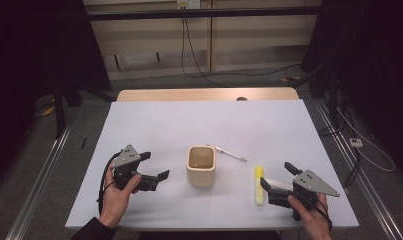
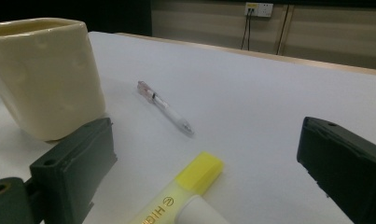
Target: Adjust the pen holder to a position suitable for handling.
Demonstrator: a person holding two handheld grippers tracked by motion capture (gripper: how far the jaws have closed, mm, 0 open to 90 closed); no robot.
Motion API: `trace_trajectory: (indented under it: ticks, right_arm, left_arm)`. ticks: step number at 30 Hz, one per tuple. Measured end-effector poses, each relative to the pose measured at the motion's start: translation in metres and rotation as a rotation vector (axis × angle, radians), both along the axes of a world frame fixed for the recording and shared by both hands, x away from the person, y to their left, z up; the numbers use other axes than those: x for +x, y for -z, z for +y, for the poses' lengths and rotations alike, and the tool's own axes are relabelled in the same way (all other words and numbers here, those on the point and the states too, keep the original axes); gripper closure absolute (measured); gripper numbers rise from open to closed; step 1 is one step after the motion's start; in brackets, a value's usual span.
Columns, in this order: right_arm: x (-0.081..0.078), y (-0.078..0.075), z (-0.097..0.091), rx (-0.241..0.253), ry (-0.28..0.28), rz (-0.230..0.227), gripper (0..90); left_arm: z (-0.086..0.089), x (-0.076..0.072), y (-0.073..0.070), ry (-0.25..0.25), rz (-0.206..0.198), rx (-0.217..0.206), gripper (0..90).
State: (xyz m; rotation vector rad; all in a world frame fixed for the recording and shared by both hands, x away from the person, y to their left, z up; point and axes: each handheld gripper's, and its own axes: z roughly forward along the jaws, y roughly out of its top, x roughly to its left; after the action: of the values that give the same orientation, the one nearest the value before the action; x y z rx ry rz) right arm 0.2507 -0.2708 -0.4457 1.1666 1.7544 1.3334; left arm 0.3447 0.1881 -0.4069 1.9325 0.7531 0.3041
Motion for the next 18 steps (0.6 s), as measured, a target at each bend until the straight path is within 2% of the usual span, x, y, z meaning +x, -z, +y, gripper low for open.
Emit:
trace_trajectory:
  ticks: [4,7,10,12,16,18]
  right_arm:
    - [0.0,0.0,0.0,0.002,0.001,0.001,3.7]
    - [0.002,0.0,0.0,0.007,0.008,0.006,3.7]
    - [0.003,0.001,0.001,0.007,0.007,0.008,3.8]
    - [0.004,0.001,0.001,0.001,0.009,0.008,3.8]
    - [0.003,0.001,0.0,-0.001,0.008,0.008,3.8]
    - [0.001,0.0,0.0,0.0,0.008,0.004,3.8]
  left_arm:
    - [0.004,-0.005,0.005,-0.017,-0.018,-0.004,5.6]
    - [0.008,-0.01,0.011,-0.01,0.002,-0.02,5.6]
    - [0.014,-0.014,0.016,-0.017,-0.002,-0.009,5.6]
    - [0.018,-0.017,0.016,-0.027,0.001,-0.022,5.6]
    - [0.029,-0.025,0.015,-0.058,-0.031,-0.034,5.6]
    - [0.033,-0.027,0.014,-0.071,-0.042,-0.054,5.6]
